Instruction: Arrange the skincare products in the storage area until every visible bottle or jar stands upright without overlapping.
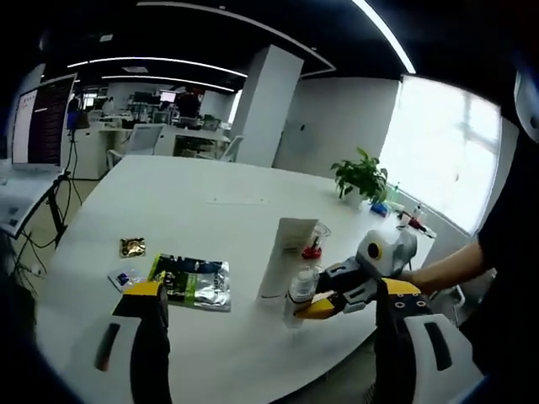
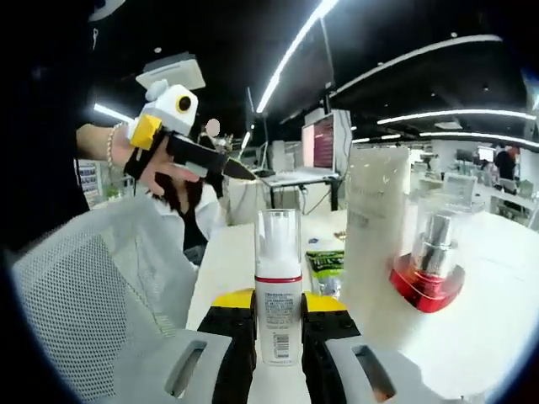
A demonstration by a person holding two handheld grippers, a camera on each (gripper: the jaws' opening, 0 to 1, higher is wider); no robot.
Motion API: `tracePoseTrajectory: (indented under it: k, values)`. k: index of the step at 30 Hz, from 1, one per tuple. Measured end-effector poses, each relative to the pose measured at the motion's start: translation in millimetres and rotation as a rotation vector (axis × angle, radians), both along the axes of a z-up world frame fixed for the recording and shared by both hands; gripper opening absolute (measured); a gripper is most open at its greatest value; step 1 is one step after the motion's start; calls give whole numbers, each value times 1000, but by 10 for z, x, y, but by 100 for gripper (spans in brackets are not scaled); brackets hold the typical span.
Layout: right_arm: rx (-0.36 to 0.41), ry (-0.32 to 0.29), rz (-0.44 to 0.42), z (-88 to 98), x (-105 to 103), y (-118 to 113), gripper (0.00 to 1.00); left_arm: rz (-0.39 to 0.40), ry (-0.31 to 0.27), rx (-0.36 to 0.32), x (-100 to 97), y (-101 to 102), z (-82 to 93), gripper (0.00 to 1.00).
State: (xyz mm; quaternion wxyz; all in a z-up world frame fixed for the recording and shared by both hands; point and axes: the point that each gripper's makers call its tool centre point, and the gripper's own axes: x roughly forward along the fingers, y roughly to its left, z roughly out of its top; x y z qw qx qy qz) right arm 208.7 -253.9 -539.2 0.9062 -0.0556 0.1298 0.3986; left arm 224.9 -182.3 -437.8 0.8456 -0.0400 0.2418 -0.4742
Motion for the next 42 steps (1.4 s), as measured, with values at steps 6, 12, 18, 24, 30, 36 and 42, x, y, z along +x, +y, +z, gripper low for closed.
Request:
tracePoseTrajectory:
  k: [6,12,18,24,30,36,42]
  values:
    - [-21,-33,-1,-110,-13,61,10,12,4,2,37,2,-22,96]
    - [-3,-27,-20,-183,-46,-15,10,16,15,5,39,2,-53,95]
    - [-13,-17,-8,-180,-92,-63,10,9,19,6,35,-23,-68,95]
    - [-53,0,21,-214,-121,-96,11,-7,18,7,22,-45,-73,95]
    - [-93,33,55,-307,-190,-83,13,-14,22,8,10,-42,-91,94]
    - [-126,73,35,-399,-225,-120,17,-15,26,6,1,-39,-84,94]
    - [-157,112,27,-553,-261,-174,12,-7,31,-5,20,-13,-89,94]
